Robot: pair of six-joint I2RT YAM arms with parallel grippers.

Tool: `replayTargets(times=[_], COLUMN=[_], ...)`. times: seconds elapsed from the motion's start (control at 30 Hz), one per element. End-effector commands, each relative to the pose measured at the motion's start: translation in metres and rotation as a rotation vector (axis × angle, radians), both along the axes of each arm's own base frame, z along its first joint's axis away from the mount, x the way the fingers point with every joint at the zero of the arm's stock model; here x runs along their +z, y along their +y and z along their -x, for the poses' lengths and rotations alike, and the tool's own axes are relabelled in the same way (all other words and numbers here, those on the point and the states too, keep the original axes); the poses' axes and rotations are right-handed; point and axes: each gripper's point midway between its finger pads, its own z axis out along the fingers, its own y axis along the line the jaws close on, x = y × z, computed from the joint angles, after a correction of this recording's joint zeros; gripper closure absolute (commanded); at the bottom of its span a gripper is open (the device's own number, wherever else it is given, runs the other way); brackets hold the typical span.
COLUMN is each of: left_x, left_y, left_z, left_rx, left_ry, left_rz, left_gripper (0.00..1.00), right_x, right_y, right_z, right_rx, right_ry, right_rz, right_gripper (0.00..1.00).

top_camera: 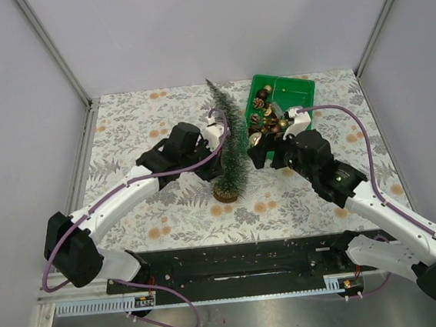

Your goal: Decorate the small christmas tree

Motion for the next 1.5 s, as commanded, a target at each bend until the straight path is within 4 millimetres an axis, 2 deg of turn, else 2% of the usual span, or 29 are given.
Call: replayTargets(times=[0.0, 0.3, 0.43, 0.5, 0.63, 0.83, 0.97, 1.0, 1.07, 1.17, 1.3, 1.33, 1.37, 1.4, 1.47], left_x=[0.018, 0.010, 0.012, 0.014, 0.020, 0.019, 0.019, 0.021, 0.033, 0.053, 0.073, 0.076, 0.077, 0.078, 0.078], left_y=[-0.001, 0.018, 0.026, 0.030, 0.035, 0.037, 0.039, 0.042, 0.052, 0.075, 0.106, 0.114, 0.123, 0.130, 0.144], left_z=[0.008, 0.024, 0.030, 0.032, 0.036, 0.041, 0.030, 0.025, 0.012, -0.008, -0.015, -0.015, -0.017, -0.019, -0.022], left_rx=[-0.037, -0.064, -0.068, -0.066, -0.065, -0.075, -0.038, -0.016, 0.068, 0.175, 0.248, 0.265, 0.285, 0.302, 0.347], left_ry=[-0.031, -0.029, -0.031, -0.040, -0.053, -0.044, -0.075, -0.080, -0.100, -0.118, -0.087, -0.075, -0.063, -0.057, -0.051], left_rz=[0.036, -0.028, -0.045, -0.053, -0.056, -0.052, -0.075, -0.079, -0.070, -0.039, 0.037, 0.061, 0.081, 0.100, 0.101], left_gripper=[0.96, 0.72, 0.40, 0.36, 0.30, 0.28, 0.28, 0.25, 0.01, 0.01, 0.01, 0.01, 0.01, 0.01, 0.01], right_x=[0.002, -0.002, -0.009, -0.010, -0.010, -0.010, -0.005, -0.006, -0.010, -0.024, -0.041, -0.049, -0.071, -0.069, -0.093], right_y=[0.001, -0.007, -0.022, -0.027, -0.021, 0.012, 0.040, 0.047, 0.059, 0.084, 0.121, 0.129, 0.136, 0.144, 0.161], right_z=[0.001, -0.003, -0.015, -0.020, -0.025, -0.023, -0.031, -0.037, -0.055, -0.084, -0.118, -0.128, -0.138, -0.149, -0.157], right_rx=[0.003, -0.042, -0.153, -0.189, -0.181, -0.041, 0.061, 0.071, 0.083, 0.110, 0.178, 0.190, 0.202, 0.206, 0.256], right_ry=[-0.013, -0.017, -0.005, -0.001, 0.002, 0.001, -0.006, 0.003, 0.022, 0.067, 0.086, 0.089, 0.115, 0.108, 0.149], right_rz=[-0.006, 0.016, 0.064, 0.085, 0.083, 0.015, -0.020, -0.002, 0.048, 0.120, 0.179, 0.196, 0.233, 0.241, 0.259], right_gripper=[0.01, 0.01, 0.01, 0.01, 0.01, 0.01, 0.01, 0.00, 0.01, 0.01, 0.01, 0.01, 0.01, 0.01, 0.01])
